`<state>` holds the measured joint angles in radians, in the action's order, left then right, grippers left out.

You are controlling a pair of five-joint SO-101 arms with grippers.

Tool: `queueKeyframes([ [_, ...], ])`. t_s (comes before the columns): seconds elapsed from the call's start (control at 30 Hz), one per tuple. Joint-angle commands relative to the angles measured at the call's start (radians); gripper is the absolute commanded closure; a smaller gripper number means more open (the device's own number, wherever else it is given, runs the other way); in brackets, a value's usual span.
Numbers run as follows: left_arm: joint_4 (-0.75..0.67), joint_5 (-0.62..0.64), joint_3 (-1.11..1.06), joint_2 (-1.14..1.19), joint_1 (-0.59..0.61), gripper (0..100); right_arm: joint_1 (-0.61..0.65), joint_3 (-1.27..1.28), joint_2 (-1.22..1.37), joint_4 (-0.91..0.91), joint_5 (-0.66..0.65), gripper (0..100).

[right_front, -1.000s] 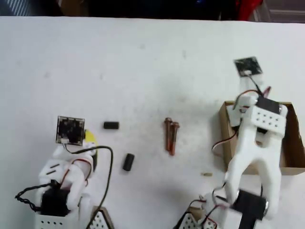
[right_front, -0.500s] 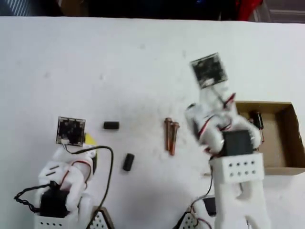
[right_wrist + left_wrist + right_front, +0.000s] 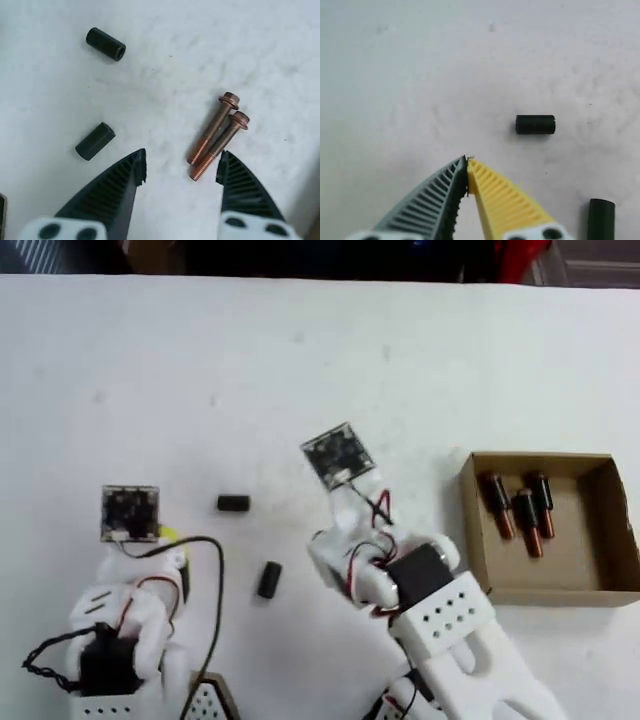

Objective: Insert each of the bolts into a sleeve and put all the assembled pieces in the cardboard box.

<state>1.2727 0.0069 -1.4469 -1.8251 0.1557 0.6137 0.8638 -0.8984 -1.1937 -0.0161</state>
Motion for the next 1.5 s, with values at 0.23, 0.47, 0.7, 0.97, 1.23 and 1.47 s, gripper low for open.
queueKeyframes([
  [0.23, 0.003, 0.003, 0.049, -0.004, 0.186, 98, 0.107, -0.020, 0.252, 0.150, 0.161, 78.6],
  [0.47, 0.003, 0.005, 0.049, -0.004, 0.232, 98, 0.188, -0.121, 0.541, 0.171, 0.361, 78.6],
  [0.7, 0.003, 0.005, 0.049, -0.004, 0.254, 98, 0.260, -0.261, 0.734, 0.171, 0.479, 78.6],
  [0.97, 0.003, 0.005, 0.049, -0.004, 0.254, 98, 0.294, -0.319, 0.806, 0.173, 0.589, 78.6],
  [1.23, 0.003, 0.005, 0.049, -0.004, 0.254, 98, 0.297, -0.315, 0.926, 0.265, 0.655, 78.7],
  [1.47, 0.003, 0.005, 0.049, -0.004, 0.254, 98, 0.289, -0.313, 0.955, 0.262, 0.644, 89.5],
])
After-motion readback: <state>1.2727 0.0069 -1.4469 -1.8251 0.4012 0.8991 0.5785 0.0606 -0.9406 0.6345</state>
